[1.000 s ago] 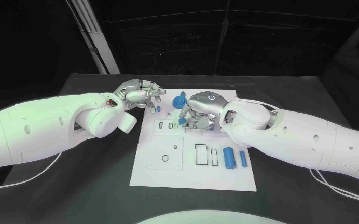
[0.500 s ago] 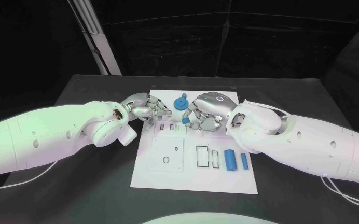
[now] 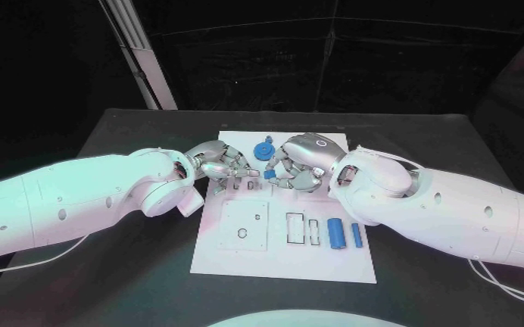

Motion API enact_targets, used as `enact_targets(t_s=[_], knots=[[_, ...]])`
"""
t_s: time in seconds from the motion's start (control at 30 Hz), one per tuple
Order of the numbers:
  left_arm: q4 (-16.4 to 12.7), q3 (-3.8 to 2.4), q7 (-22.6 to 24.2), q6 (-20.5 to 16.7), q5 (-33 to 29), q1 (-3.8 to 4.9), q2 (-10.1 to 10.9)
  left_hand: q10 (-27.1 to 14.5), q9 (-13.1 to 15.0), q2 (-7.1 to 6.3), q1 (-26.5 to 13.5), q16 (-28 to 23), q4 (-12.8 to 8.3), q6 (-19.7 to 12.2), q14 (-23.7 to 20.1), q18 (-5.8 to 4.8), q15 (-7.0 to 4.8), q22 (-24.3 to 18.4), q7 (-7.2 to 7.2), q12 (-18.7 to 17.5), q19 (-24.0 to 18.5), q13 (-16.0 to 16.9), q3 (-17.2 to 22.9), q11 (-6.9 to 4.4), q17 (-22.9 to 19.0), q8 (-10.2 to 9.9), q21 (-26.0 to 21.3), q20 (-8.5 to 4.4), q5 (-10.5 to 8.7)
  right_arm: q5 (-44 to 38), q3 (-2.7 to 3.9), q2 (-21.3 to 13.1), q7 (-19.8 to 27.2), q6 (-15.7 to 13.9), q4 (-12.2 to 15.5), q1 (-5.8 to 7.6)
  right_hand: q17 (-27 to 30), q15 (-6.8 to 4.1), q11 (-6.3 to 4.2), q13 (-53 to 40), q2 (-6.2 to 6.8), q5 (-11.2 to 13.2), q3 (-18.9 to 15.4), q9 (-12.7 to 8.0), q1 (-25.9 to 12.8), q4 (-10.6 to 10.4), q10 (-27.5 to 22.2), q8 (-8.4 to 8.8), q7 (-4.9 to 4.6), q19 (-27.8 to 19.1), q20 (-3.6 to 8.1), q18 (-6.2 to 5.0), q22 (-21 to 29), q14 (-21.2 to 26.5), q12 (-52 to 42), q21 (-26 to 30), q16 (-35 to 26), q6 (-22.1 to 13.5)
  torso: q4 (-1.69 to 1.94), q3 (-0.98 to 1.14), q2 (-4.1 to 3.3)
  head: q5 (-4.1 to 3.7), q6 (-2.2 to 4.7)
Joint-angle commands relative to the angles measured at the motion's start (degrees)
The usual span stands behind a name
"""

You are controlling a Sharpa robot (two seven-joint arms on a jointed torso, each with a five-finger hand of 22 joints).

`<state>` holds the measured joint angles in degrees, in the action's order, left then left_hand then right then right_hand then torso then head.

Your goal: Assemble the parts on the task board

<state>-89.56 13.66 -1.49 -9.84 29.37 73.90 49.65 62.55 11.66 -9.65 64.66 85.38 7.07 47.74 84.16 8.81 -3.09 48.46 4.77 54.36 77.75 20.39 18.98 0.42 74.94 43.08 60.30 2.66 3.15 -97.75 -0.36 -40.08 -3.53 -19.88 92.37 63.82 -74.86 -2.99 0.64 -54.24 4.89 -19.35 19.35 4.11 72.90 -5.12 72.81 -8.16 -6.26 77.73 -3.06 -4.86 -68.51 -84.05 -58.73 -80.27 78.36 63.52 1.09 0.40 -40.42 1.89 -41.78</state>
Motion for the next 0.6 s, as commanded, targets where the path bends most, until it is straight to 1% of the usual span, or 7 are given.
enact_targets(t_s=[0.03, 0.2, 0.33, 0.6], knots=[[-0.19, -0.04, -1.01, 0.64, 1.49, 0.01, -0.13, 0.39, -0.17, 0.16, -0.71, 0.36, 0.45, 0.65, 3.92, -1.19, -0.46, 0.59, -0.11, 0.27, 0.41, 0.16, -1.7, -0.08, 6.65, -0.22, 0.67, -0.1, -0.18, 0.0, 0.04, 0.1, -0.64, -1.01, 0.2, 0.09, -0.11, -0.3, -0.01, -0.16, -0.15, -0.33, 0.26, 0.1, 0.37, -0.06, 0.41, -0.29, 0.85, 0.39, -0.06, 0.37, -0.06, -3.05, 0.0, -0.31, 0.38, 1.27, 0.0, 0.0, 0.02, -0.02, -0.11], [-0.24, -0.04, -1.03, 0.51, 1.54, 0.0, -0.21, 0.68, -0.49, 0.52, -1.06, 0.64, 1.41, 1.01, 4.06, -1.32, -0.6, 1.58, -0.31, 0.47, 0.57, 0.44, -4.85, -0.23, 7.15, -0.26, 1.45, -0.24, -0.19, -0.23, 0.04, 0.21, -0.79, -0.88, 0.15, 0.09, -0.13, -0.3, -0.01, -0.49, -0.07, -0.26, 0.26, 0.11, 0.29, -0.12, 0.6, -0.32, 0.86, 0.45, -0.06, 0.39, -0.18, -3.05, -0.26, -0.37, 0.39, 1.33, 0.0, 0.0, 0.01, -0.14, -0.26], [-0.27, -0.04, -1.09, 0.3, 1.55, -0.01, -0.25, 0.83, -0.78, 1.08, -1.41, 0.66, 2.67, 1.24, 4.08, -1.38, -0.71, 2.17, -0.45, 0.61, 0.61, 0.69, -7.73, -0.33, 7.2, -0.31, 1.89, -0.33, -0.17, -0.34, 0.04, 0.33, -0.84, -0.75, 0.07, 0.09, -0.14, -0.3, -0.02, -0.54, -0.04, -0.19, 0.27, 0.12, 0.26, -0.14, 0.65, -0.34, 0.87, 0.45, -0.05, 0.39, -0.19, -3.05, -0.29, -0.37, 0.4, 1.37, 0.02, -0.01, 0.02, -0.19, -0.3], [-0.17, -0.04, -1.39, 0.15, 1.55, -0.01, -0.42, 0.97, -1.04, 2.09, -0.72, 0.75, 3.58, 1.5, 4.13, -1.47, -0.79, 2.87, -0.57, 0.72, 0.69, 0.94, -10.04, -0.45, 7.39, -0.27, 2.41, -0.41, -0.15, -0.6, 0.04, 0.51, -0.79, -0.97, 0.27, 0.09, -0.14, -0.3, -0.02, -0.54, -0.04, -0.19, 0.27, 0.12, 0.26, -0.14, 0.65, -0.34, 0.87, 0.45, -0.05, 0.39, -0.19, -3.05, -0.29, -0.37, 0.4, 1.37, 0.01, 0.02, 0.02, -0.2, -0.36]])
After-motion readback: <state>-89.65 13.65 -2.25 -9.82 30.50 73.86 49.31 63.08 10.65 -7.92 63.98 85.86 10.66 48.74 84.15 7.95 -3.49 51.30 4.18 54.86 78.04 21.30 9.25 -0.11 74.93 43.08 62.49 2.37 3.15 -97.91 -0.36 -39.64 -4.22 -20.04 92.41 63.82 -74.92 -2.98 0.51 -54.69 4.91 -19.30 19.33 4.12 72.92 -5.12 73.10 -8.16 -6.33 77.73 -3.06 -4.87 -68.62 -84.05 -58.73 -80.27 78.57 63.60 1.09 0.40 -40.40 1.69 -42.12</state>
